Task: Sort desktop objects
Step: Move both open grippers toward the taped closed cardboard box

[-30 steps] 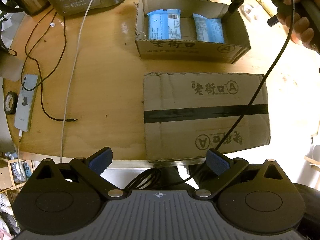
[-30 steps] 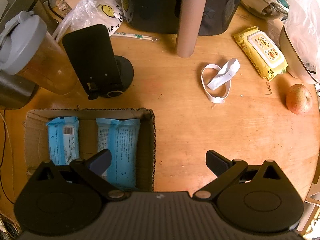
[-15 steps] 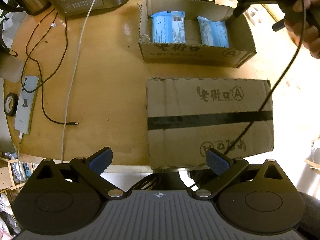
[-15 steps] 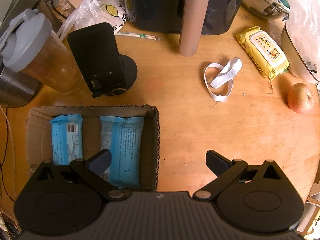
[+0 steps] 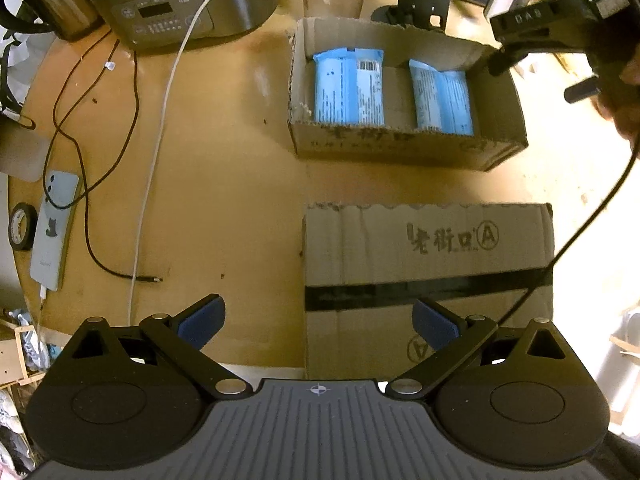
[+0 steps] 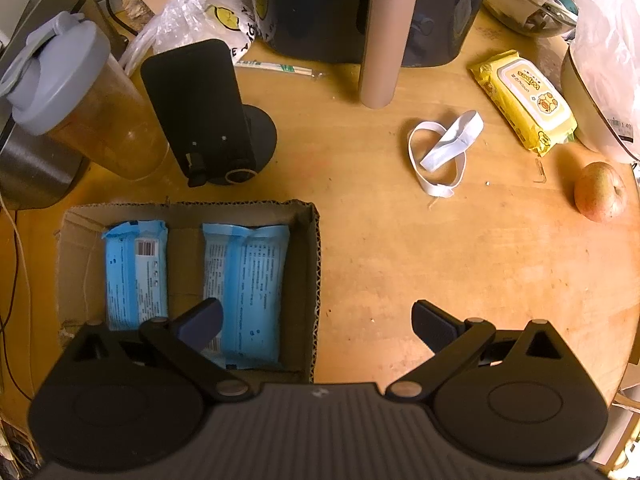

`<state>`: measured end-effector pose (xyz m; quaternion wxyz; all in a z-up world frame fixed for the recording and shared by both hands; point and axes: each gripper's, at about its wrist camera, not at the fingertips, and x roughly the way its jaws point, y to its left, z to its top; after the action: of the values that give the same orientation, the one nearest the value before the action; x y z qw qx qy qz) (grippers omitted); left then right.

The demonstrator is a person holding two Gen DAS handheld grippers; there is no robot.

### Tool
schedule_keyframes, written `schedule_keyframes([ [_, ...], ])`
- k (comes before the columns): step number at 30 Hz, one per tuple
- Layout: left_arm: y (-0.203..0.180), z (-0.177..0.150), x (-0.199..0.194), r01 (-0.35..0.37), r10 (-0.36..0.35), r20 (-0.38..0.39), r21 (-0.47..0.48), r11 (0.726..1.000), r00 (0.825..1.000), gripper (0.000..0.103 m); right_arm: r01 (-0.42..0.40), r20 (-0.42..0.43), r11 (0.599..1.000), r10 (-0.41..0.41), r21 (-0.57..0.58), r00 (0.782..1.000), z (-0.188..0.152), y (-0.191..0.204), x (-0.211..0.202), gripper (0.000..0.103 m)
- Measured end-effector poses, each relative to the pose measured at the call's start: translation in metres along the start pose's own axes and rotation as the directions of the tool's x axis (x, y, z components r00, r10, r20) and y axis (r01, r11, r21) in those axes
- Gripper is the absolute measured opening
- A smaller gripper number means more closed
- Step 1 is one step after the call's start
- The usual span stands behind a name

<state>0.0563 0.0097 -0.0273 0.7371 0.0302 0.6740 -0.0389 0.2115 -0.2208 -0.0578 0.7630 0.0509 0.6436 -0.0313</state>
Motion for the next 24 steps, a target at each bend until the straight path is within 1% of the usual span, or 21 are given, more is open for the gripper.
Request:
schedule_keyframes([
  [5,-0.002,0.007,0.001,0.001,-0.001,0.007,0.007,1.000,1.000,0.103,-0.001,0.000,1.000,0.001,0.003,1.000,-0.001,-0.001,0.000,0.103],
  [11,-0.005,0.006,0.002,0.003,-0.003,0.006,0.014,1.000,1.000,0.103,0.000,0.004,1.000,0.000,0.002,1.000,-0.005,0.000,-0.005,0.103],
  [17,-0.006,0.005,0.004,0.005,-0.005,0.003,0.012,1.000,1.000,0.103,-0.003,0.004,1.000,0.003,0.000,1.000,-0.017,-0.001,-0.010,0.103],
  [24,-0.006,0.004,0.006,0.008,-0.008,-0.007,0.012,1.000,1.000,0.103,-0.008,-0.004,1.000,0.008,-0.006,1.000,-0.040,-0.002,-0.014,0.103],
])
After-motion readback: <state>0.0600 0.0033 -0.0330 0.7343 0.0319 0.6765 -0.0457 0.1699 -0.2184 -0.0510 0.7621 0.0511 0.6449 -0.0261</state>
